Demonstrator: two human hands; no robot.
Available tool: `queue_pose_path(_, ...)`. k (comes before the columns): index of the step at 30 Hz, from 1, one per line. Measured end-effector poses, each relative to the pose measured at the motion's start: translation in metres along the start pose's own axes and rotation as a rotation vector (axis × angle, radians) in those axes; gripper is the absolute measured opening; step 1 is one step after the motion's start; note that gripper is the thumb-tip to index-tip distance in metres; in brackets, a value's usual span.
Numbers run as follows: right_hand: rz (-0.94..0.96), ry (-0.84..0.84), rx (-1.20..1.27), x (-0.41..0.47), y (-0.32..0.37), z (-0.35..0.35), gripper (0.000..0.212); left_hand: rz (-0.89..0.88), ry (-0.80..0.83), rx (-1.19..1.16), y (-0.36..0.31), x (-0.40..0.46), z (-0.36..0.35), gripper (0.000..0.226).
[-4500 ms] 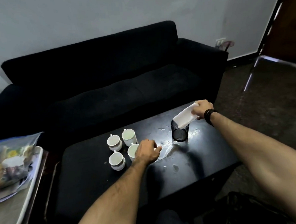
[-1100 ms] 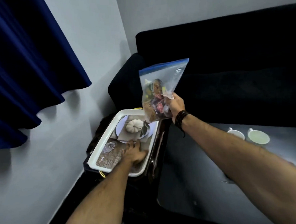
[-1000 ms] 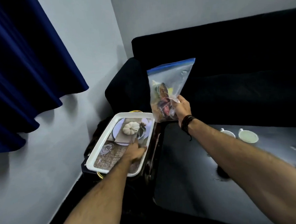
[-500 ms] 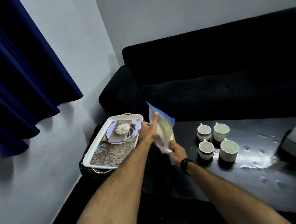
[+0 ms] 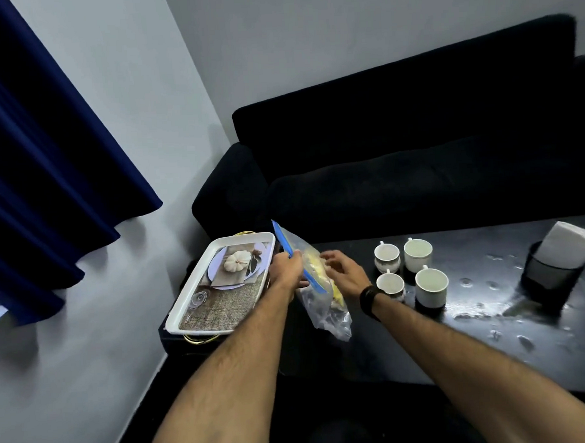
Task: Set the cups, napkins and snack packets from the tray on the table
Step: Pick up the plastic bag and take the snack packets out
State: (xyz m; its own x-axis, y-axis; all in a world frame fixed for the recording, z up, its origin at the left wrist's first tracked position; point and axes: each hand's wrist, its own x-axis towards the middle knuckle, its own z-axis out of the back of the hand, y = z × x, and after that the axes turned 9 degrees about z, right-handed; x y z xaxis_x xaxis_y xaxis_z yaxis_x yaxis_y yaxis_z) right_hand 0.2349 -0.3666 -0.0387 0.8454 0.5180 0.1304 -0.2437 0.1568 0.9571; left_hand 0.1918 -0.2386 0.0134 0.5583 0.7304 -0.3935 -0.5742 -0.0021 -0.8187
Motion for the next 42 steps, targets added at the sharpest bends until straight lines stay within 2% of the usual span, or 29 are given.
queue_pose_path(2, 0.046, 0.021, 0.045, -0.001, 0.017, 0.006, 0.033, 0.010, 0.086, -0.047, 0.000, -0.006, -0.003, 0.028)
queue_pose_path(5, 0.068, 0.075, -0.072, -0.001, 0.029, 0.010, 0.035, -0.004, 0.182, -0.071, 0.001, -0.013, -0.006, 0.031)
queue_pose_path(10, -0.026, 0.099, -0.078, -0.002, 0.032, 0.018, 0.029, -0.045, 0.251, -0.086, 0.001, -0.023, -0.005, 0.028)
queue_pose_path(13, 0.012, 0.084, -0.097, -0.005, 0.041, 0.025, 0.036, -0.078, 0.282, -0.063, -0.001, -0.027, -0.006, 0.025)
queue_pose_path(17, 0.023, 0.053, -0.082, -0.004, 0.046, 0.033, 0.024, -0.107, 0.250, -0.017, 0.003, -0.022, -0.009, 0.024)
queue_pose_path(20, 0.019, 0.083, -0.187, -0.002, 0.051, 0.037, 0.016, -0.167, 0.181, 0.130, 0.006, -0.018, -0.011, 0.027)
queue_pose_path(26, -0.027, 0.020, -0.350, 0.005, 0.054, 0.032, 0.010, -0.280, 0.091, 0.401, 0.006, -0.025, -0.012, 0.032)
queue_pose_path(29, -0.056, -0.019, -0.400, 0.003, 0.056, 0.027, 0.012, -0.288, 0.132, 0.428, 0.005, -0.030, -0.012, 0.032)
queue_pose_path(35, -0.082, -0.134, -0.416, -0.001, 0.060, 0.004, 0.012, -0.283, 0.090, 0.470, 0.005, -0.028, -0.007, 0.023)
queue_pose_path(40, -0.149, -0.233, -0.431, -0.001, 0.061, 0.004, 0.012, -0.281, 0.115, 0.495, 0.013, -0.029, 0.000, 0.033)
queue_pose_path(42, -0.159, -0.216, -0.373, 0.001, 0.058, 0.008, 0.015, -0.247, 0.144, 0.467, 0.018, -0.027, 0.005, 0.034)
